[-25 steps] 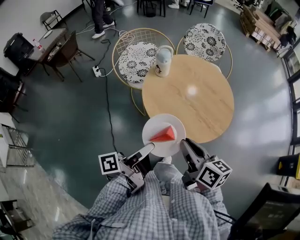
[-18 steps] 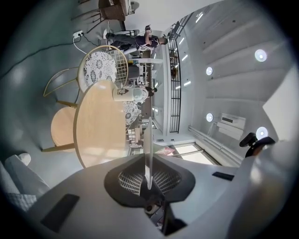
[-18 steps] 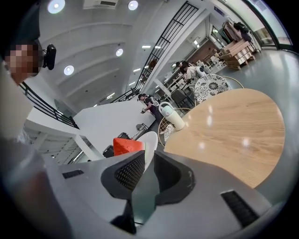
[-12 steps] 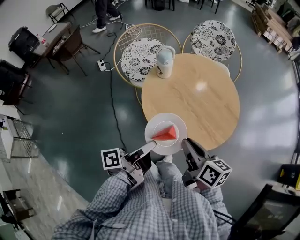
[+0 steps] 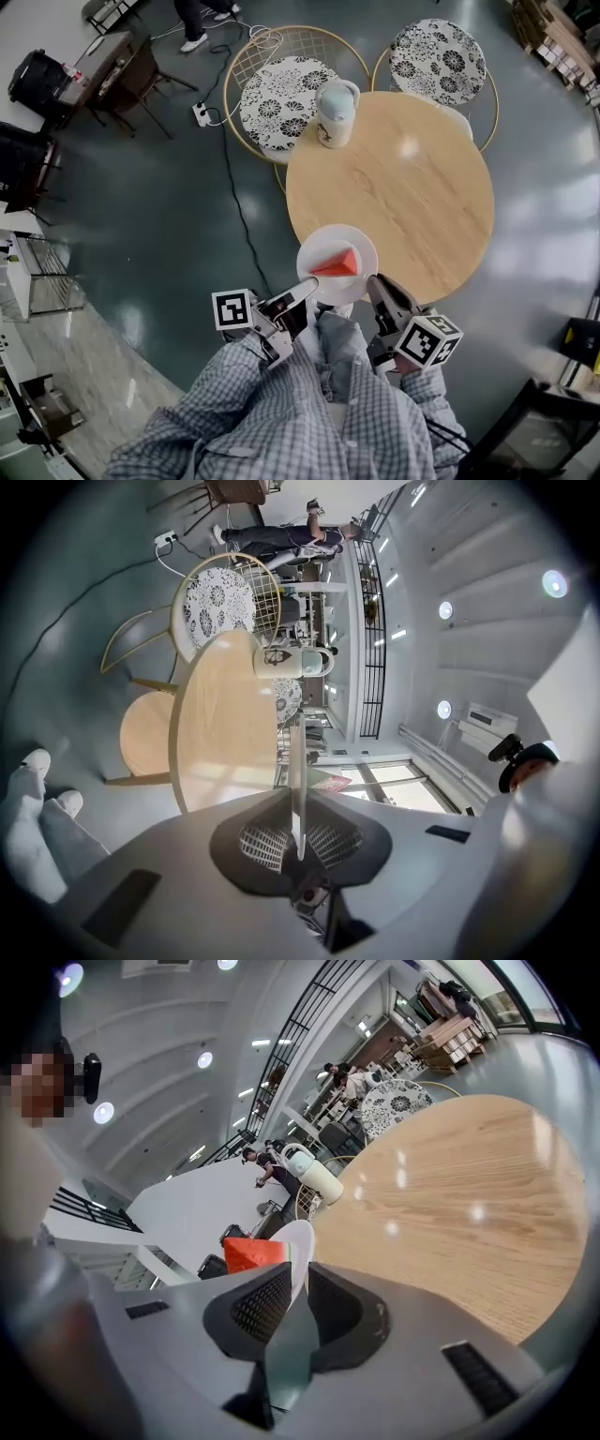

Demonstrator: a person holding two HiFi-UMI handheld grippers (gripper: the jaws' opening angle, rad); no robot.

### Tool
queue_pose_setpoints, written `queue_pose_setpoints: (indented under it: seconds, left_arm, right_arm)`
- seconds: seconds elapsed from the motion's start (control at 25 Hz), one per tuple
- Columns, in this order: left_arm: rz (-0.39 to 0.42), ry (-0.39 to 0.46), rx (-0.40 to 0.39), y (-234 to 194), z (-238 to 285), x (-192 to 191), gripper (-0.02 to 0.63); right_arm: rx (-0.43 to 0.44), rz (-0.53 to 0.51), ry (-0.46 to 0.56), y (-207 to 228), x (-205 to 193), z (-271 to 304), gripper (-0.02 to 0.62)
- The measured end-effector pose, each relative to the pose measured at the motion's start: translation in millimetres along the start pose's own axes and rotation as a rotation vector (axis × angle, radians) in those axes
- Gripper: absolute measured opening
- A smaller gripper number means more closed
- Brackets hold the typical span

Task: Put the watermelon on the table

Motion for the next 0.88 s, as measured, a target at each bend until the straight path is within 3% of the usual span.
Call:
queue_pose_setpoints:
  seconds: [0.88]
  left_arm:
    - [-0.075, -0.018, 0.144, -63, 5, 71, 0.035]
  right_arm:
    - [-0.109, 0.105, -0.146, 43, -17, 89, 0.061]
Point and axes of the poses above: the fingertips, and each gripper's own axes: z forward along the fingers, y to its right, x out of its top, the point moved 9 cm from there along -z, backward along the fingers, and after that the axes turned 6 degrees about -z, right-handed, at the moved point
